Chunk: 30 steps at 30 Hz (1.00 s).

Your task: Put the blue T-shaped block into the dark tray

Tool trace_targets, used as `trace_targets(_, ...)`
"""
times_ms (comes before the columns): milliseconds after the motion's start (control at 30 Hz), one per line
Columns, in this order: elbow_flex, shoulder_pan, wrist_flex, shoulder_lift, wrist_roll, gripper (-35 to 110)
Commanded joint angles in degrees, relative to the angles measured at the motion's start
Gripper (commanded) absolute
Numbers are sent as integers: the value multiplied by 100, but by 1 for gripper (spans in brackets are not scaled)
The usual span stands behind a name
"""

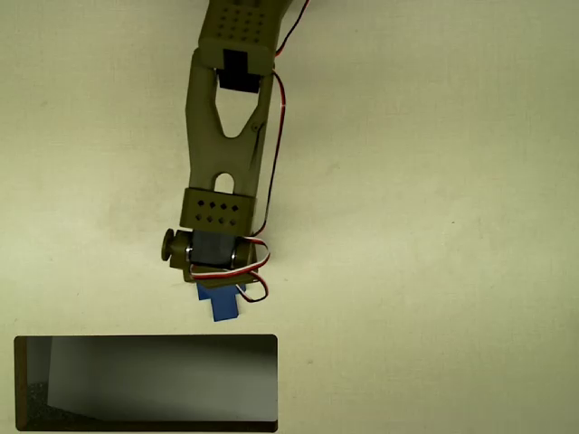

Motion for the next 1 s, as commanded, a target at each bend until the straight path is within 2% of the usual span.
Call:
trace_targets(0, 62, 88, 26, 281, -79, 0)
trace_targets(200, -475, -229, 888, 1617, 659, 0)
trace_targets(300, -598, -554, 642, 2127, 1600, 0)
trace_targets(333, -448, -703, 123, 2197, 2224, 0)
trace_targets(433, 923, -932, -2707, 2118, 3709, 0)
trace_targets(500, 1758, -932, -3911, 1784, 3568, 0)
trace_targets(600, 2259, -809, -4324, 1266, 2689, 0)
trace_targets(733, 2285, -721, -4078, 949, 1925, 0)
trace_targets(967, 2153, -536, -3674, 633, 1424, 0)
